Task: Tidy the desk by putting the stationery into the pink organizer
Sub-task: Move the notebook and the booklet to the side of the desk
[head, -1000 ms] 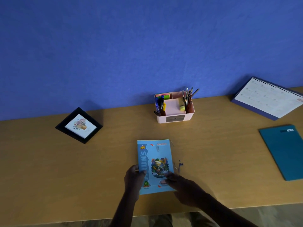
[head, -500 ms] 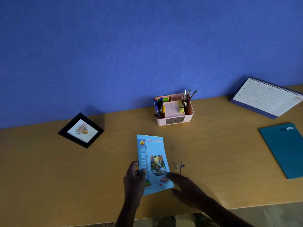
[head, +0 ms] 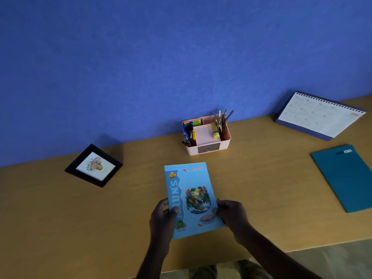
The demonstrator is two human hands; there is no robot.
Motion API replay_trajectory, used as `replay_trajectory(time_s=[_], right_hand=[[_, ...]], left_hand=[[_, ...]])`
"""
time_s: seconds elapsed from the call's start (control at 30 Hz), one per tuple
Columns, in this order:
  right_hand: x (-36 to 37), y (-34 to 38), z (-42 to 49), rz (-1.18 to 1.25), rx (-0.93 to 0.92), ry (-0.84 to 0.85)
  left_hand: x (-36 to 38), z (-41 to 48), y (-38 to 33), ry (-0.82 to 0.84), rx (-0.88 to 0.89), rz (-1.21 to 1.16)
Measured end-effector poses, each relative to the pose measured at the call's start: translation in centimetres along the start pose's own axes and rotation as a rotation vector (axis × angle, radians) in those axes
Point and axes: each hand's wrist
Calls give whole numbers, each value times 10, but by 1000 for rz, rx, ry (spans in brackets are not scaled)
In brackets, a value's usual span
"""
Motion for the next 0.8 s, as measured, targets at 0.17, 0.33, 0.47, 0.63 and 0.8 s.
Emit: replay_trajectory(time_s=[0.17, 0.33, 0.47, 0.63, 0.8], right_hand=[[-14, 5, 7, -3, -8, -37], [-51, 6, 4, 40, -45, -65], [-95, 1, 1, 70, -90, -139], [-167, -3, 1, 95, -114, -256], [-248, -11, 8, 103, -147, -398]], left_hand=[[19, 2, -13, 20, 19, 5], [42, 2, -19, 147, -58, -40], [80, -2, -22, 219, -50, -11], [145, -11, -37, 287, 0, 24], [225, -24, -57, 339, 6, 46]])
Point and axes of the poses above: each hand's wrist, its own z-axis towards the middle knuckle, its own x-axis out of the palm, y = z × x, and after that the axes turned 7 degrees about x, right-handed
